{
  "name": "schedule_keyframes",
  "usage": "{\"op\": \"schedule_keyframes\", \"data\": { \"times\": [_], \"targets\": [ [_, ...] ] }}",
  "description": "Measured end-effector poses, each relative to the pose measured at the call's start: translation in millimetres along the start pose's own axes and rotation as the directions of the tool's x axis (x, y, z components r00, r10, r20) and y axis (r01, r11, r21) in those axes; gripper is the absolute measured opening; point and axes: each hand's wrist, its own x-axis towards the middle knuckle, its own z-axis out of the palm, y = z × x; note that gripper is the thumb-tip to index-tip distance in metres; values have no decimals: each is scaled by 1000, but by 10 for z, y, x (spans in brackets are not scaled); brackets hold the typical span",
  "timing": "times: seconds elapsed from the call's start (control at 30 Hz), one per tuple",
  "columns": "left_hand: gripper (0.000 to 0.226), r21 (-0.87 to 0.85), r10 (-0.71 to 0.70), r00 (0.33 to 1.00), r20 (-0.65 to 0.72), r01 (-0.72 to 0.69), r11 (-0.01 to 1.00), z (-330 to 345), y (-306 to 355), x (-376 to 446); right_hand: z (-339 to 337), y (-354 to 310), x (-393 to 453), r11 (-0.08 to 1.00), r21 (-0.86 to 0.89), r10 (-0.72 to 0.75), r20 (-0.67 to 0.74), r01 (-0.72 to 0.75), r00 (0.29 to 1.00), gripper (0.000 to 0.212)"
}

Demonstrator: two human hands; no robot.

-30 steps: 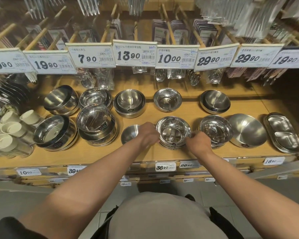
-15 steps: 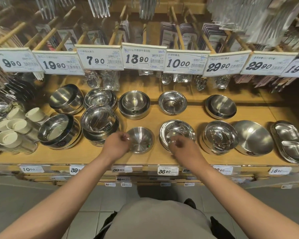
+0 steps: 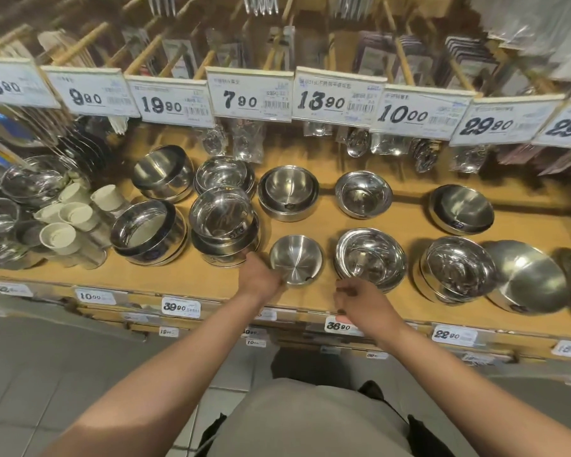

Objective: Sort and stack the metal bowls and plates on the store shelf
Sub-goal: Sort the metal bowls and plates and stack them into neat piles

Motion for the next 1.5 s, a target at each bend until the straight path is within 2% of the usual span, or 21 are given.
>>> {"op": "schedule_keyframes", "data": {
  "times": [0.07, 0.23, 0.3, 0.4, 0.57, 0.8, 1.0, 1.13, 1.2, 1.3, 1.37, 1.43, 1.5],
  "targets": [
    [43, 32, 19, 998, -56, -18, 999, 20, 9, -1, -29, 46, -16, 999, 40, 23, -11, -23, 1000, 36],
    [34, -34, -2, 1000, 4, 2, 999, 165, -36, -56, -90, 117, -87, 998, 52, 37, -16, -36, 999, 35],
    [31, -56, 3, 1000, -18, -4, 998, 185, -14, -28, -139, 141, -102, 996, 77, 42, -11, -41, 999, 34],
    [30, -28, 31, 998, -55, -33, 999, 171, 48, 11, -216, 166, -119, 991, 125, 47, -12, -45, 999, 30],
    [23, 2, 28, 999, -42, -28, 1000, 120, 88, 21, -300, 173, -113, 975, 211, 69, 2, -68, 998, 25],
    [16, 51, 33, 997, -65, -29, 998, 81, 139, -27, -361, 101, -29, 965, 264, -13, 34, 3, 999, 27],
    [23, 171, 156, 974, -167, -128, 977, 90, 194, -151, -523, -12, 31, 949, 313, -55, 35, 41, 998, 16],
    [36, 219, 272, 938, -214, -225, 949, 146, 365, -300, -775, -74, 61, 930, 360, -83, 1, 77, 997, 16],
    [38, 188, 302, 931, -204, -266, 945, 208, 537, -366, -969, -87, 76, 907, 410, -98, -10, 94, 995, 16],
    [42, 169, 331, 930, -160, -305, 937, 348, 816, -434, -1366, -38, 153, 918, 366, -123, -96, 150, 988, 17],
    [34, 164, 338, 932, -129, -316, 934, 472, 1002, -483, -1686, 52, 238, 912, 374, -116, -154, 166, 981, 16],
    [13, 109, 327, 938, -112, -316, 943, 617, 1160, -534, -2027, 189, 344, 913, 376, -81, -214, 158, 973, 14],
    [9, 105, 333, 940, -77, -325, 940, 774, 1314, -579, -2358, 369, 472, 919, 364, -49, -276, 151, 960, 14]
  ]
}}
